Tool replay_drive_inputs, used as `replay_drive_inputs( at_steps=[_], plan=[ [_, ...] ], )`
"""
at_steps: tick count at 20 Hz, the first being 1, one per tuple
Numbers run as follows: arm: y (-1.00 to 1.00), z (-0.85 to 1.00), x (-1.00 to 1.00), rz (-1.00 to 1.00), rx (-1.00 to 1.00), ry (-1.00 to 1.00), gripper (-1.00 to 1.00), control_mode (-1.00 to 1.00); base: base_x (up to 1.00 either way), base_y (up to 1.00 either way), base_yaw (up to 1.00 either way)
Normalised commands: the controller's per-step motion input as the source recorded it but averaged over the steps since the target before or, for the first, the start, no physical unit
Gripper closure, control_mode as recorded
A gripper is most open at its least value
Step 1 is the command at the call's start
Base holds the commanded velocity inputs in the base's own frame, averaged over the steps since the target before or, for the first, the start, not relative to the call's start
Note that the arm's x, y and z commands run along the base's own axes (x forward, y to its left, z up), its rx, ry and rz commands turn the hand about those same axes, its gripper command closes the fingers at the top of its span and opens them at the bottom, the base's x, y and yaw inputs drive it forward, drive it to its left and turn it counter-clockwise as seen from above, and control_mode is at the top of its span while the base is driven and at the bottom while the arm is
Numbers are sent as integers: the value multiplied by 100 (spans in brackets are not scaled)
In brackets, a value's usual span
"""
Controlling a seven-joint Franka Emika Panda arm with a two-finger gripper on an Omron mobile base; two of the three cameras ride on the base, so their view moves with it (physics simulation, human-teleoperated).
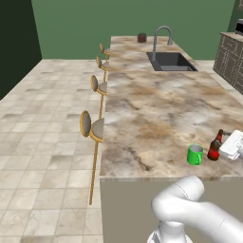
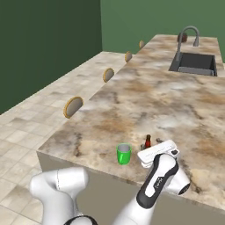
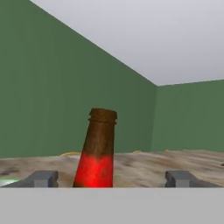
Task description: Open the cabinet directly in front. Then move the beer and the mug to the dining counter with the jar on it.
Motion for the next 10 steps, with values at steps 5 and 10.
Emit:
replay_drive_inputs(
  at_steps=[5,10],
  plan=[
    [0,17,-16,0,0,-7,-100,-100,0,0,0],
    [1,65,-50,0,0,-13,-100,-100,0,0,0]
  ],
)
